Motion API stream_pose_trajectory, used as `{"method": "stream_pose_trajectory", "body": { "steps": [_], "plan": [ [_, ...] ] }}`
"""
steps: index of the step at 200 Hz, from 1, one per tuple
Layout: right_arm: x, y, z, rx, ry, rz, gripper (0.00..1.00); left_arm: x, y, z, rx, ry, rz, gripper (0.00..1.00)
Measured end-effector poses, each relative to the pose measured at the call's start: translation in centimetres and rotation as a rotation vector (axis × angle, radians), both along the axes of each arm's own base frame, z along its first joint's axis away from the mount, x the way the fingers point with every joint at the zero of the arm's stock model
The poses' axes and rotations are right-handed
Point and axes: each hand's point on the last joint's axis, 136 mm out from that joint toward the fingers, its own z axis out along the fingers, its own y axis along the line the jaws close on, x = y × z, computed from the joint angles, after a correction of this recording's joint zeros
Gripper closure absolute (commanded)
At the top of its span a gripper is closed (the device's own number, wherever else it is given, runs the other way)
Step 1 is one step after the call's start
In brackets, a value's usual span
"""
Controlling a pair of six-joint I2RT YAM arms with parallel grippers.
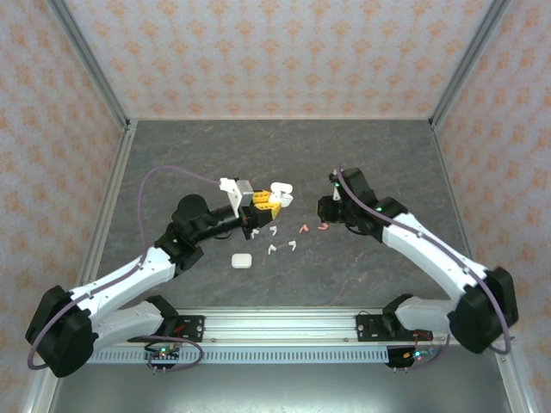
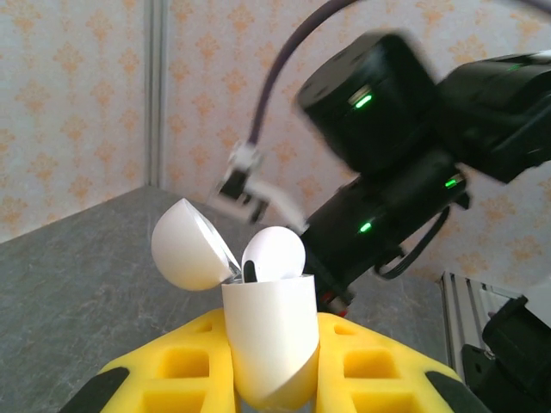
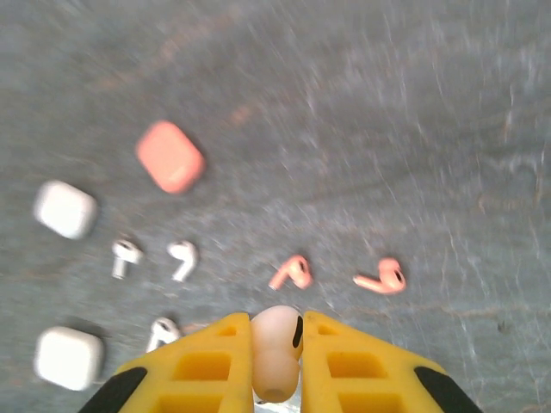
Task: Insert wireless bluetooth earbuds into charging case
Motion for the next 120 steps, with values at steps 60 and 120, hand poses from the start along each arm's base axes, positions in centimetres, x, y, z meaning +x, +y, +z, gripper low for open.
{"method": "stream_pose_trajectory", "body": {
  "steps": [60,120],
  "plan": [
    [-0.3,1.4,14.8,0.318,-0.418,0.061,0.84,1.9,-0.4,1.2,-0.076,-0.005,0.063,1.00],
    [-0.9,4.3,21.7,0.511,-0.584,0.156,0.84,2.4,-1.5,3.8,-0.145,-0.049,0.064,1.00]
  ]
}}
